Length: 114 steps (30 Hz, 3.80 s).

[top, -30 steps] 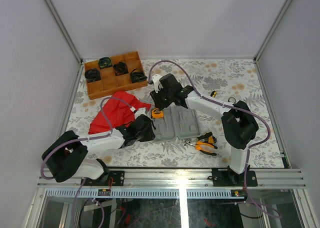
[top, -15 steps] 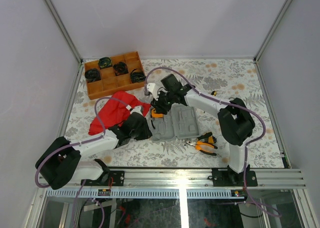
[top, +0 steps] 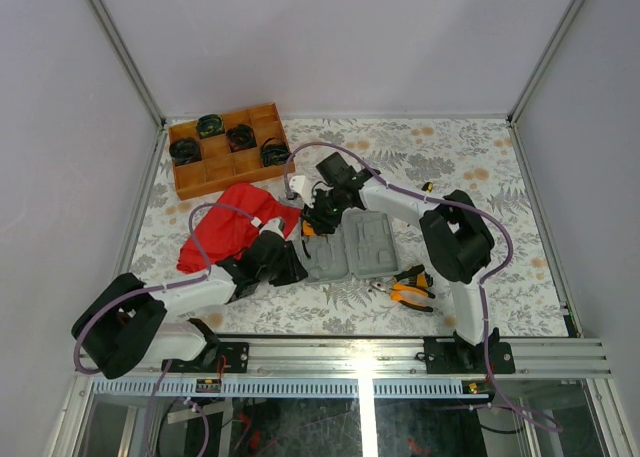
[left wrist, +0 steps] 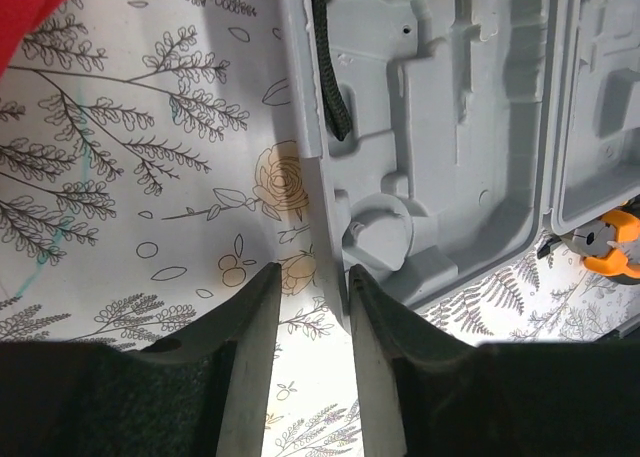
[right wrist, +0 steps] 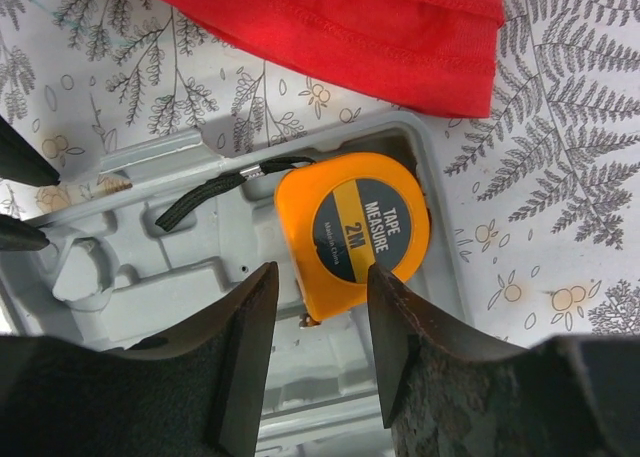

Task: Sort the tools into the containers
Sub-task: Place the engineering item in the storage box, then pick up the engineering item from the center of the board.

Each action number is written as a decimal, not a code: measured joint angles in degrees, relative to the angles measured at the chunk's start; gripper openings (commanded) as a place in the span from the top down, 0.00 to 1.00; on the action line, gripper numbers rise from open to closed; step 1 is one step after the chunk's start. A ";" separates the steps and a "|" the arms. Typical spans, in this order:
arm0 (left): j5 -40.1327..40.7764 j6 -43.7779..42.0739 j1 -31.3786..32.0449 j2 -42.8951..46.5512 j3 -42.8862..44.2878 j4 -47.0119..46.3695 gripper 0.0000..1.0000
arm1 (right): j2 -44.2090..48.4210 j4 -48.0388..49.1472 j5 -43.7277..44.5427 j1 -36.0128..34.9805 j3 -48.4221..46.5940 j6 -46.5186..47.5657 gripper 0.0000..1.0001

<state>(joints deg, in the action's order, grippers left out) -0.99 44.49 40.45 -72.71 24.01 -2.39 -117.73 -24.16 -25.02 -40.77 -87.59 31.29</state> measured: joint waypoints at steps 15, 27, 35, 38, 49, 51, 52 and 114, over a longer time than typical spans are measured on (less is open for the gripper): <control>0.15 4.66 -0.04 -1.07 -2.62 -6.34 0.71 | -2.71 -0.83 3.39 -1.33 -3.21 0.72 0.55; 0.13 4.70 -0.07 -1.62 -2.62 -7.13 0.72 | -3.91 -2.23 7.87 -3.43 -5.46 2.25 0.56; 0.07 4.68 -0.11 -2.34 -2.62 -8.31 0.73 | -6.60 -7.32 11.63 -4.96 -10.73 3.48 0.60; 0.00 4.68 -0.11 -2.58 -2.62 -8.72 0.73 | -7.45 -9.16 13.55 -5.75 -12.46 3.96 0.64; -0.11 5.14 -0.44 -2.89 -2.62 -9.16 0.73 | -12.20 -17.57 19.74 -8.02 -20.76 4.74 0.69; -0.13 4.90 -0.44 -2.95 -2.62 -9.25 0.73 | -13.51 -18.36 20.74 -8.57 -21.77 4.74 0.69; -0.13 4.81 -0.44 -2.97 -2.62 -9.31 0.73 | -13.73 -18.80 21.18 -8.98 -22.32 4.76 0.69; 9.99 -0.13 -1.14 4.22 4.46 14.69 0.64 | 57.27 6.29 47.25 2.27 50.99 -57.09 0.35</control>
<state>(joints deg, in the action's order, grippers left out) 8.99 44.36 39.31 -68.49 28.47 12.29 -60.47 -17.87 22.24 -38.50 -36.60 -25.80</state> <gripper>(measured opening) 0.301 0.629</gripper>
